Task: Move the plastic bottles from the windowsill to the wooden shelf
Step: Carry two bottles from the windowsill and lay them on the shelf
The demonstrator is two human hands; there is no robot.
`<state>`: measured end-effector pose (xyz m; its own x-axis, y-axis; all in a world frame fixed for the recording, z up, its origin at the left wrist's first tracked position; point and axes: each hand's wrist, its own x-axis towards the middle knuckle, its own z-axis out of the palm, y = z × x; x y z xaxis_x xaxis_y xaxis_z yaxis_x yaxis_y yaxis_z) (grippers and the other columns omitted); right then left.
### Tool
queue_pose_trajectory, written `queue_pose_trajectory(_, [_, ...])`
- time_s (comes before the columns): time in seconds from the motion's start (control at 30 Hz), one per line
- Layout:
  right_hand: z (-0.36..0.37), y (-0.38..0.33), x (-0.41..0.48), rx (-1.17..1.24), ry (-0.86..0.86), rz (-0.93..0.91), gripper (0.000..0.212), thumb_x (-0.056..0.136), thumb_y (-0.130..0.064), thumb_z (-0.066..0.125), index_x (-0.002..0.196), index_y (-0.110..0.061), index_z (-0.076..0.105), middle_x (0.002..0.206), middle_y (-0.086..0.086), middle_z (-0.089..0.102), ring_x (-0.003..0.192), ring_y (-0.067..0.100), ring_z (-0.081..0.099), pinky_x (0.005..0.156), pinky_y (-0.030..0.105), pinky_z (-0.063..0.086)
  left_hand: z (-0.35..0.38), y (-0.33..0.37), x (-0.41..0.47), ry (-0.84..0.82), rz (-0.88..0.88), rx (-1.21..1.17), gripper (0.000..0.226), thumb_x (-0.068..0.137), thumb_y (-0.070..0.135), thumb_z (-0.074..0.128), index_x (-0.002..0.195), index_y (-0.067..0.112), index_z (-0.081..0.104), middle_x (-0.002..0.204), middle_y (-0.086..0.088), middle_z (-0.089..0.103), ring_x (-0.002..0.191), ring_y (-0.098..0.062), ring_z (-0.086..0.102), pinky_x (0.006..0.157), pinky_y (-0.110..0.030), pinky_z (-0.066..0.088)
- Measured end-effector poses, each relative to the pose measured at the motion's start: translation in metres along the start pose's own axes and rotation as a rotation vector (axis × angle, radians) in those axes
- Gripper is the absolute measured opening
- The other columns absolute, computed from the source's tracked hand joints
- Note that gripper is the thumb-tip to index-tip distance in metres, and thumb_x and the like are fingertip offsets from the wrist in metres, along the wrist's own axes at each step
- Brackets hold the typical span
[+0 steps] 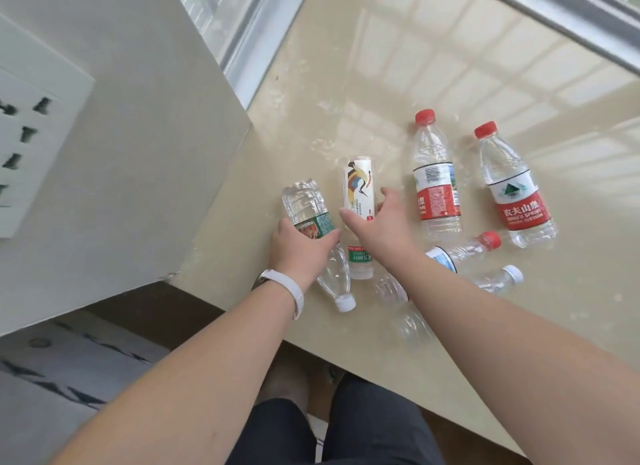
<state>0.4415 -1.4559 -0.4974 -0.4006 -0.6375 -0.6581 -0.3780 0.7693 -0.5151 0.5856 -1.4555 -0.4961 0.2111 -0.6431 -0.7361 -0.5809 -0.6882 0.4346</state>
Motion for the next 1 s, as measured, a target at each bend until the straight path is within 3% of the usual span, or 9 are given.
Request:
queue_pose_trajectory(0.13, [0.007, -0.006, 0.004, -0.029, -0.035, 0.012, 0.096, 0.059, -0.061, 0.069, 0.139, -0.018, 0.038, 0.120, 0.002, 0.060, 0.106, 0.019, 0.061, 0.088, 0.043, 0.054, 0.000, -0.001, 0.003, -0.048, -0.023, -0.107, 0.056, 0.061, 0.044, 0.081, 0.106, 0.021, 0.055, 0.095, 0.004, 0.068, 0.075, -0.012, 0.068, 0.062, -0.029, 0.052])
queue_pose_trajectory(0.27, [0.009, -0.010, 0.002, -0.012, -0.051, 0.014, 0.084, 0.058, -0.053, 0.066, 0.131, -0.021, 0.042, 0.110, -0.002, 0.061, 0.098, 0.018, 0.063, 0.084, 0.043, 0.055, -0.004, -0.004, 0.000, -0.069, -0.022, -0.174, 0.047, 0.065, 0.035, 0.082, 0.104, 0.024, 0.059, 0.089, 0.008, 0.071, 0.072, -0.009, 0.069, 0.057, -0.025, 0.048])
queue_pose_trajectory(0.4, [0.005, -0.007, 0.001, 0.054, -0.074, 0.012, 0.077, 0.059, -0.052, 0.069, 0.126, -0.024, 0.042, 0.109, -0.003, 0.063, 0.095, 0.014, 0.065, 0.083, 0.041, 0.056, -0.011, -0.004, -0.002, -0.049, -0.014, -0.156, 0.043, 0.068, 0.032, 0.081, 0.103, 0.025, 0.057, 0.089, 0.008, 0.070, 0.073, -0.008, 0.067, 0.060, -0.026, 0.049])
queue_pose_trajectory(0.5, [-0.002, -0.007, -0.004, 0.130, -0.084, 0.001, 0.085, 0.062, -0.050, 0.072, 0.135, -0.019, 0.041, 0.108, -0.005, 0.064, 0.091, 0.009, 0.067, 0.080, 0.039, 0.058, -0.021, -0.002, -0.004, -0.061, 0.031, -0.134, 0.043, 0.072, 0.028, 0.081, 0.106, 0.027, 0.055, 0.091, 0.010, 0.068, 0.076, -0.006, 0.066, 0.061, -0.025, 0.048])
queue_pose_trajectory(0.6, [-0.013, -0.012, -0.012, 0.176, -0.082, -0.016, 0.073, 0.072, -0.041, 0.076, 0.133, -0.018, 0.043, 0.101, -0.009, 0.065, 0.086, 0.007, 0.067, 0.078, 0.035, 0.057, -0.035, 0.003, -0.012, -0.078, 0.110, -0.102, 0.045, 0.073, 0.026, 0.081, 0.109, 0.030, 0.055, 0.092, 0.014, 0.067, 0.079, -0.003, 0.065, 0.060, -0.022, 0.044])
queue_pose_trajectory(0.8, [-0.052, -0.033, -0.053, 0.243, -0.078, -0.069, 0.052, 0.084, -0.032, 0.075, 0.123, -0.027, 0.040, 0.102, -0.014, 0.058, 0.080, -0.009, 0.054, 0.061, 0.008, 0.040, -0.072, 0.029, -0.049, -0.103, 0.299, -0.155, 0.053, 0.070, 0.026, 0.084, 0.109, 0.042, 0.052, 0.099, 0.015, 0.070, 0.087, -0.004, 0.069, 0.074, -0.025, 0.052])
queue_pose_trajectory(0.93, [-0.082, -0.047, -0.088, 0.315, -0.004, -0.110, 0.051, 0.081, -0.035, 0.076, 0.119, -0.029, 0.043, 0.104, -0.013, 0.061, 0.087, -0.004, 0.059, 0.076, 0.022, 0.048, -0.096, 0.054, -0.084, -0.135, 0.407, -0.255, 0.059, 0.071, 0.024, 0.085, 0.116, 0.042, 0.050, 0.101, 0.015, 0.070, 0.089, -0.001, 0.069, 0.079, -0.025, 0.053])
queue_pose_trajectory(1.0, [-0.099, -0.052, -0.110, 0.359, 0.034, -0.139, 0.048, 0.082, -0.032, 0.076, 0.118, -0.029, 0.044, 0.101, -0.015, 0.062, 0.080, -0.009, 0.061, 0.071, 0.017, 0.049, -0.106, 0.066, -0.103, -0.153, 0.452, -0.292, 0.059, 0.072, 0.023, 0.085, 0.118, 0.036, 0.051, 0.102, 0.014, 0.070, 0.087, 0.001, 0.068, 0.079, -0.023, 0.053])
